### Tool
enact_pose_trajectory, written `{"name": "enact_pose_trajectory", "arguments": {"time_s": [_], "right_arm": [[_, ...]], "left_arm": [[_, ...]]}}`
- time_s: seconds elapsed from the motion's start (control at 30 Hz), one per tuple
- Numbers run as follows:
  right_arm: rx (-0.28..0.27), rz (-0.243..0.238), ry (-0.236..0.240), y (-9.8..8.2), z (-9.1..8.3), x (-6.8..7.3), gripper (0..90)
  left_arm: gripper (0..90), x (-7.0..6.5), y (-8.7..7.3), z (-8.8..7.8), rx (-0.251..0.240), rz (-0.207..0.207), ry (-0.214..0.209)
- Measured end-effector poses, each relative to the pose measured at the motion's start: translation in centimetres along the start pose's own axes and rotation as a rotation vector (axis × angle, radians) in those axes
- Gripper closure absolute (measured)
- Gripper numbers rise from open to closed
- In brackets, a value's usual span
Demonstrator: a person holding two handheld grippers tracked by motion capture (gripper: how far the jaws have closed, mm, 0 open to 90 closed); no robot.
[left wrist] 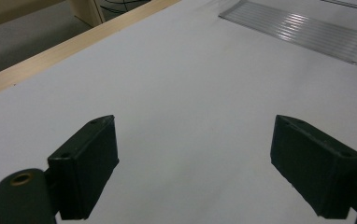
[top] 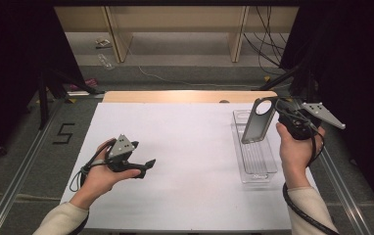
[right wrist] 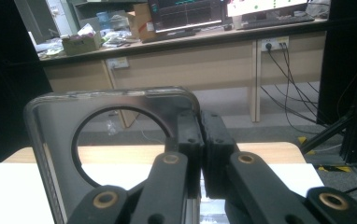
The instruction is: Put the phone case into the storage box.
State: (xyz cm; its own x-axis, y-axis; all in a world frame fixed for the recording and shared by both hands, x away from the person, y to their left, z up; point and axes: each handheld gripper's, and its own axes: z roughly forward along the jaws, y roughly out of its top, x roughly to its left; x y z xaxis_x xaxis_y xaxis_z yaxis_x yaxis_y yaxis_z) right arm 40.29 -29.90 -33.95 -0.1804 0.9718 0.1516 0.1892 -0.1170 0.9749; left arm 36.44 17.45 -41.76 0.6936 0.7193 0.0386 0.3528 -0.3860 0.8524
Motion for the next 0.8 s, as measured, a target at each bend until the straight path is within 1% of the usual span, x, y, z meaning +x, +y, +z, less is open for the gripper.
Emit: {"name": "enact_pose_trajectory", "arguments": {"time_s": [0.8], "right_arm": [[0.007, -0.004, -0.023, 0.11, 0.7, -0.86, 88.1]], "left_arm": [[14.6, 0.04, -0.05, 0.08, 0.002, 0.0, 0.002]]}}
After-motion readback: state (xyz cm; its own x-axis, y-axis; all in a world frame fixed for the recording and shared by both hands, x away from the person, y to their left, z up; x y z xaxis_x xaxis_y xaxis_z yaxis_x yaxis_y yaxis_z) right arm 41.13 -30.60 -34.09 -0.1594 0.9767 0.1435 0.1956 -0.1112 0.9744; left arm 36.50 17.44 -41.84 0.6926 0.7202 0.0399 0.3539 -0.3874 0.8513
